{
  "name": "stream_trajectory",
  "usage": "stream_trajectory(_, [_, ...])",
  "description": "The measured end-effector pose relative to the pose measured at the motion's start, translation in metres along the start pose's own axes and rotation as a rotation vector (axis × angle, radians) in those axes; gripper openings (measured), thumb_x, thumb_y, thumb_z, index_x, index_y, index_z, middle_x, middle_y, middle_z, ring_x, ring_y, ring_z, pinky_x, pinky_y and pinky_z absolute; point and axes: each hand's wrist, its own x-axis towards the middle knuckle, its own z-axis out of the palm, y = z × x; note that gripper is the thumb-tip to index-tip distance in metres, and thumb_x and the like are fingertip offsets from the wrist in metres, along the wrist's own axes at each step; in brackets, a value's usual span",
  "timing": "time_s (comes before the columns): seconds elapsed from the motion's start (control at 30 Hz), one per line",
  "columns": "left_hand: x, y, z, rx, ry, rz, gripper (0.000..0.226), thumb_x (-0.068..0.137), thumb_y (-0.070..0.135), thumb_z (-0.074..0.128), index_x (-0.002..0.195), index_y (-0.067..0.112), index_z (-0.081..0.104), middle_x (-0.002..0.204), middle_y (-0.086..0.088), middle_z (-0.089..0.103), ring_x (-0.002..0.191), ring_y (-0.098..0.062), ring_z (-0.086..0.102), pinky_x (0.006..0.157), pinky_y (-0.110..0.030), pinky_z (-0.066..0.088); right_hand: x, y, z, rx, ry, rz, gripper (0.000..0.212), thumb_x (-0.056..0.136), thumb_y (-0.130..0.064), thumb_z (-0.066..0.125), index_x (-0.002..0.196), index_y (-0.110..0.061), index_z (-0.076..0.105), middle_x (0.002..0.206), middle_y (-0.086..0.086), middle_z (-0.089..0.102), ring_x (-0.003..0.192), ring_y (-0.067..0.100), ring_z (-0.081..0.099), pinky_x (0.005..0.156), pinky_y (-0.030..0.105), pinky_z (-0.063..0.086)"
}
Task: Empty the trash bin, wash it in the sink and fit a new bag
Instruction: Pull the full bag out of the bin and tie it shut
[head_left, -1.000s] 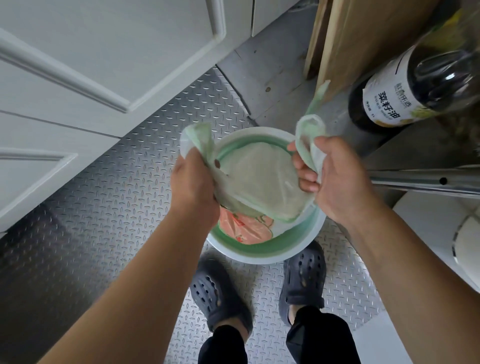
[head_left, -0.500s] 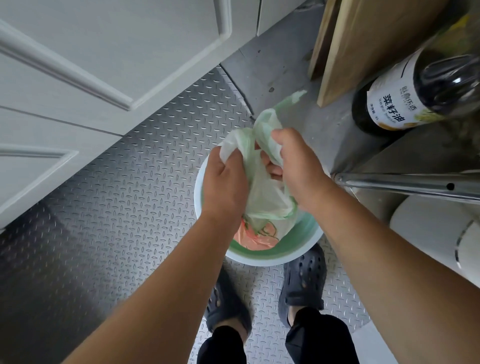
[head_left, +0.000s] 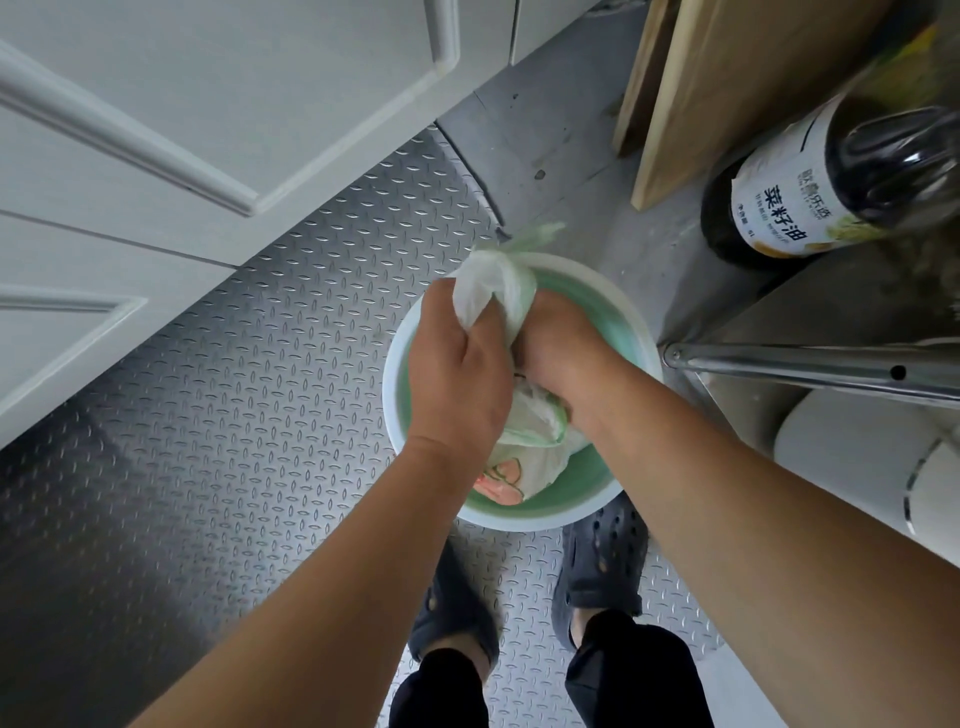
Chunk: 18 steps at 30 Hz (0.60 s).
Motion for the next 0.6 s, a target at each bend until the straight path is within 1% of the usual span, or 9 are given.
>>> stream_trajectory(0.07, [-0.003,0.006,0.001,0.063,-0.017,0.109,0.01,0.09,0.026,0.043,0.081,0.03,0.046,0.067,0.028,0.057,0.059,0.008,0.051,0.05,-0.009,0.036,0.001,-0.001,-0.003,-0.075,-0.016,-0.008,0.057,0.097,-0.005,0.046,0.041,-0.018,0.05,0.038,-0.012,0.041,0.044,0.009,0.04,0.045,0.02,0.036])
stream_trajectory(0.13, [-0.004,0.01,0.002,0.14,-0.053,0.195,0.004,0.09,0.027,0.044,0.087,0.026,0.047,0.065,0.018,0.056,0.06,0.007,0.051,0.05,-0.012,0.036,-0.002,-0.006,-0.006,-0.173,-0.003,-0.065,0.049,0.101,-0.006,0.042,0.055,-0.022,0.04,0.038,-0.012,0.039,0.042,0.006,0.04,0.04,0.014,0.035])
stream_trajectory(0.2, [-0.001,0.013,0.003,0.187,-0.047,0.236,0.008,0.089,0.029,0.045,0.091,0.021,0.048,0.065,0.014,0.053,0.061,0.007,0.05,0.051,-0.014,0.036,-0.005,-0.005,-0.013,-0.291,-0.031,-0.129,0.044,0.1,-0.002,0.044,0.061,-0.021,0.04,0.044,-0.013,0.046,0.041,-0.002,0.046,0.04,0.007,0.035])
stream_trajectory(0.23, [0.002,0.015,0.003,0.187,-0.035,0.233,0.009,0.089,0.028,0.045,0.089,0.02,0.048,0.065,0.014,0.052,0.06,0.007,0.05,0.051,-0.014,0.036,-0.006,-0.007,-0.012,-0.336,-0.034,-0.141,0.04,0.098,0.0,0.046,0.064,-0.021,0.045,0.052,-0.011,0.051,0.05,-0.004,0.051,0.045,0.006,0.038])
stream_trajectory(0.3, [0.009,0.017,0.002,0.17,-0.025,0.189,0.009,0.09,0.028,0.046,0.082,0.024,0.048,0.063,0.014,0.054,0.059,0.009,0.05,0.05,-0.01,0.037,-0.008,-0.008,-0.014,-0.478,-0.066,-0.152,0.03,0.095,-0.002,0.049,0.072,-0.017,0.058,0.068,0.0,0.061,0.069,0.011,0.059,0.059,0.019,0.049])
stream_trajectory(0.37, [0.017,0.019,0.001,0.175,-0.028,0.113,0.016,0.09,0.031,0.046,0.075,0.028,0.047,0.062,0.023,0.058,0.057,0.01,0.05,0.049,-0.01,0.036,-0.009,-0.007,-0.018,-0.448,-0.117,-0.064,0.031,0.089,-0.003,0.051,0.065,-0.017,0.064,0.062,0.003,0.06,0.064,0.017,0.057,0.055,0.028,0.046])
stream_trajectory(0.43, [0.024,0.018,-0.001,0.173,-0.034,0.036,0.017,0.088,0.035,0.047,0.073,0.028,0.049,0.06,0.022,0.057,0.056,0.002,0.05,0.056,-0.02,0.042,-0.011,-0.005,-0.023,-0.332,-0.196,0.004,0.019,0.069,-0.007,0.056,0.052,-0.016,0.055,0.055,0.006,0.046,0.056,0.02,0.042,0.055,0.03,0.034])
stream_trajectory(0.5, [0.029,0.019,-0.002,0.132,-0.039,-0.024,0.016,0.086,0.034,0.049,0.074,0.025,0.053,0.06,0.014,0.053,0.06,-0.011,0.05,0.062,-0.032,0.046,-0.015,-0.004,-0.027,-0.3,-0.353,0.024,0.002,0.056,-0.008,0.054,0.056,-0.01,0.055,0.061,0.009,0.041,0.062,0.022,0.039,0.063,0.035,0.032])
stream_trajectory(0.6, [0.03,0.024,-0.003,0.079,-0.08,-0.079,0.014,0.086,0.029,0.052,0.079,0.019,0.06,0.066,0.007,0.057,0.063,-0.017,0.052,0.063,-0.039,0.048,-0.018,-0.002,-0.029,-0.403,-0.568,0.047,0.023,0.059,-0.016,0.061,0.079,-0.005,0.062,0.078,0.015,0.056,0.075,0.027,0.056,0.076,0.041,0.045])
